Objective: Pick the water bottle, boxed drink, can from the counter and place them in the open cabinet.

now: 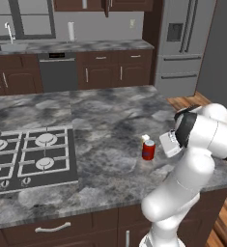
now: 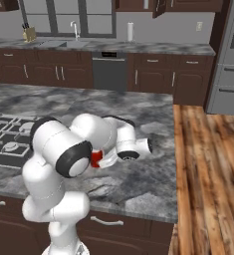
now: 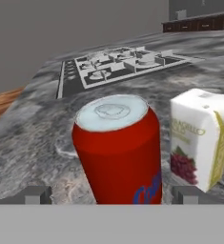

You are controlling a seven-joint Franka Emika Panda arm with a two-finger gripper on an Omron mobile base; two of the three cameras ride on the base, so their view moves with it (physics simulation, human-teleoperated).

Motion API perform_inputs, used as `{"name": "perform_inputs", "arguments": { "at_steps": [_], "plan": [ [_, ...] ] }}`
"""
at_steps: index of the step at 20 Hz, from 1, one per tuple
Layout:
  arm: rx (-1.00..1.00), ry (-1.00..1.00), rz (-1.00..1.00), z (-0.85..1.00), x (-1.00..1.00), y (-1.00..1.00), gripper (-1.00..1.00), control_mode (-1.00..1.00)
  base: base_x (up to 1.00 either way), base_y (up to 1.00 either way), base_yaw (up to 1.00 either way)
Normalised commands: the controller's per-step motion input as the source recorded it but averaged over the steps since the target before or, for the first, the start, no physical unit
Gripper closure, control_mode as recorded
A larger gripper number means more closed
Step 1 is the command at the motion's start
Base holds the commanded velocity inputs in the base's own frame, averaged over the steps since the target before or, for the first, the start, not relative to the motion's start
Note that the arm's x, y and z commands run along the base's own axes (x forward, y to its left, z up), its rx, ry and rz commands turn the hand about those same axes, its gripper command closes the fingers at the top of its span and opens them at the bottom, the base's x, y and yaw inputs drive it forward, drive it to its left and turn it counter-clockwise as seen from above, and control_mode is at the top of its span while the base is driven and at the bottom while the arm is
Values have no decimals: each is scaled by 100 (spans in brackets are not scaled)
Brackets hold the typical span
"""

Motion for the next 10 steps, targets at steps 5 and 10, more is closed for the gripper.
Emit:
{"name": "perform_inputs", "arguments": {
  "at_steps": [5,10],
  "plan": [
    [0,0,0,-5,9,0,-100,-100,0,0,0],
    [0,0,0,-2,6,10,-100,-100,0,0,0]
  ]
}}
